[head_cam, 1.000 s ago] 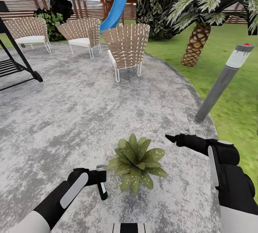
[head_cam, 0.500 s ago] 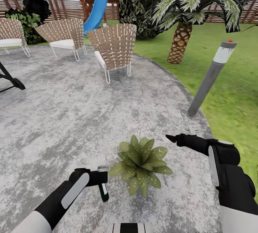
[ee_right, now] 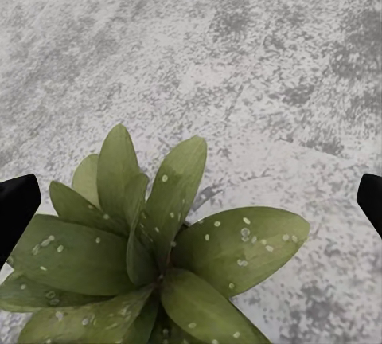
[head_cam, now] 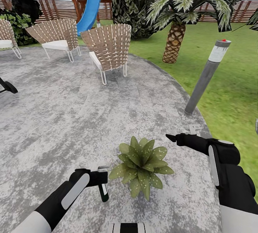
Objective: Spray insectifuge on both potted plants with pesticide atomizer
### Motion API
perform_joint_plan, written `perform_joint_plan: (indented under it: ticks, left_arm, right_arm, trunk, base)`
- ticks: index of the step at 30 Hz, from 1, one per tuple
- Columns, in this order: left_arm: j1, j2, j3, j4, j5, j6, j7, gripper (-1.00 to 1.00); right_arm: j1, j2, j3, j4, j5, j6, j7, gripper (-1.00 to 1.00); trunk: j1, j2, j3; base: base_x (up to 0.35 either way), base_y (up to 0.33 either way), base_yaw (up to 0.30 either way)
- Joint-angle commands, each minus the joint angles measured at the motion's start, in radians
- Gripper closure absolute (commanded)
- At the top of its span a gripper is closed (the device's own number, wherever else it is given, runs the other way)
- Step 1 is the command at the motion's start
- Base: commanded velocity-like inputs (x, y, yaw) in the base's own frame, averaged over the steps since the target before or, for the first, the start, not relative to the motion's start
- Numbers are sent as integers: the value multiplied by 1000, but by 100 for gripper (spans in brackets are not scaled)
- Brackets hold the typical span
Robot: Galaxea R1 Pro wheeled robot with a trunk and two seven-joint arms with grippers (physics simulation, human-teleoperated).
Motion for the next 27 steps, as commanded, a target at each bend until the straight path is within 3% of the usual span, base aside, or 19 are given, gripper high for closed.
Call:
perform_joint_plan:
  ticks: [1,4,7,9,14,19,24,25,27]
  left_arm:
    - [0,4,-7,-3,7,0,9,100]
    - [16,9,-28,-18,-46,-4,8,100]
    - [30,9,-39,-25,-125,-10,5,100]
    - [33,10,-42,-26,-146,-12,4,100]
    - [35,3,-51,-25,-162,-6,0,100]
    - [31,20,-102,-25,-163,-6,-76,100]
    - [22,94,-145,-27,-165,1,-240,100]
    - [22,97,-146,-27,-166,1,-248,100]
    - [21,106,-149,-27,-203,0,-269,100]
  right_arm:
    - [-1,0,-1,-1,10,3,10,-100]
    - [-1,0,-1,-1,10,3,10,-100]
    - [0,0,-1,-1,10,2,10,-100]
    - [0,0,-1,-1,10,1,10,-100]
    - [0,0,-1,-1,10,0,10,-100]
    - [0,0,-1,-1,10,0,10,-100]
    - [1,1,-1,-1,10,-1,10,-100]
    - [1,1,-1,-1,10,-1,10,-100]
    - [1,2,-1,-1,10,-2,10,-100]
  trunk:
    - [0,0,-1]
    - [0,0,-1]
    - [0,0,-1]
    - [0,0,-1]
    - [0,0,-1]
    - [0,0,-1]
    - [0,0,-1]
    - [0,0,-1]
    - [0,0,-1]
  base:
    - [0,1,-2]
    - [0,0,0]
    - [0,0,0]
    - [0,0,0]
    - [0,0,0]
    - [0,0,0]
    - [0,0,0]
    - [0,0,0]
    - [0,0,0]
